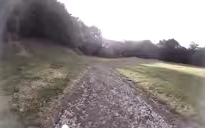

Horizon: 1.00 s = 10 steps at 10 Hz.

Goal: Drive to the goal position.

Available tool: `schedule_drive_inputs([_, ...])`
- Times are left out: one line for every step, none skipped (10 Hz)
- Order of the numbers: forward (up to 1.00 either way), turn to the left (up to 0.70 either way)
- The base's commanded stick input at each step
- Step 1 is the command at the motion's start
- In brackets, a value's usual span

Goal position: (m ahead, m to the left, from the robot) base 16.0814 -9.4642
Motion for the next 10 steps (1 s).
schedule_drive_inputs([0.50, 0.00])
schedule_drive_inputs([0.50, 0.00])
schedule_drive_inputs([0.50, -0.13])
schedule_drive_inputs([0.50, -0.30])
schedule_drive_inputs([0.50, -0.46])
schedule_drive_inputs([0.50, -0.24])
schedule_drive_inputs([0.50, 0.00])
schedule_drive_inputs([0.50, 0.00])
schedule_drive_inputs([0.50, 0.00])
schedule_drive_inputs([0.50, 0.00])
